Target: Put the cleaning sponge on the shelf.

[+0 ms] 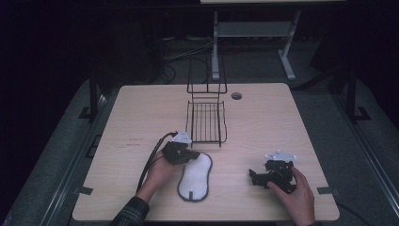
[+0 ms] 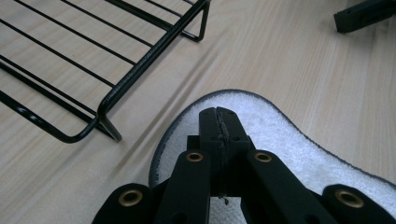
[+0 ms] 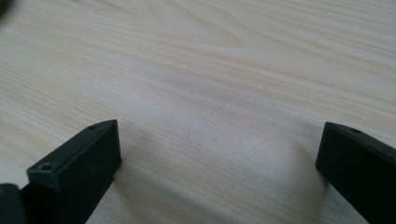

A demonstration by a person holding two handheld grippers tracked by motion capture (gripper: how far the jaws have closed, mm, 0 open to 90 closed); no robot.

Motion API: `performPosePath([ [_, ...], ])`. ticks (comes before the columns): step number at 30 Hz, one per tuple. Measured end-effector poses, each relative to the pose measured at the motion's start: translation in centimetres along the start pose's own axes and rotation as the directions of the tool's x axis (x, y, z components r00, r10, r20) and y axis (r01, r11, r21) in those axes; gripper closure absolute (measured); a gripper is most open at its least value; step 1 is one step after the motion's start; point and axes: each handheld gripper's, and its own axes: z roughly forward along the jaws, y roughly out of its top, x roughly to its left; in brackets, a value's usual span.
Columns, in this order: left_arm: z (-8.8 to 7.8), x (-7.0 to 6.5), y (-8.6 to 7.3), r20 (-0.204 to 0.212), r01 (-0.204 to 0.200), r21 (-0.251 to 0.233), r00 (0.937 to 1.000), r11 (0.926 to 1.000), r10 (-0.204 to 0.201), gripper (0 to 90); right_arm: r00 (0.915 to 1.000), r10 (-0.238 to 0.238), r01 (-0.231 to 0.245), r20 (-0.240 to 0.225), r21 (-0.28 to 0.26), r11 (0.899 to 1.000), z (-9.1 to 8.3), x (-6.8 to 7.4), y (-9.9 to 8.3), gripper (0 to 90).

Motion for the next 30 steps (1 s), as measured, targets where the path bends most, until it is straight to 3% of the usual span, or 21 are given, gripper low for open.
performPosePath([
  [7,-0.3,0.2,-0.4,0.0,0.0,0.005,1.0,1.0,0.0,89.6,1.0,0.0,0.0,0.0,0.0,1.0,0.0,0.0,0.0,0.0],
  [12,-0.8,0.4,-0.9,-0.006,0.021,0.002,0.9998,0.9998,-0.021,89.6,1.0,0.0,0.0,0.0,0.0,1.0,0.0,0.0,0.0,0.0],
  [30,-4.4,1.1,-4.1,-0.057,0.081,0.006,0.9951,0.9967,-0.08,89.6,1.0,0.002,-0.002,0.0,0.0,1.0,0.0,0.0,0.0,0.0],
])
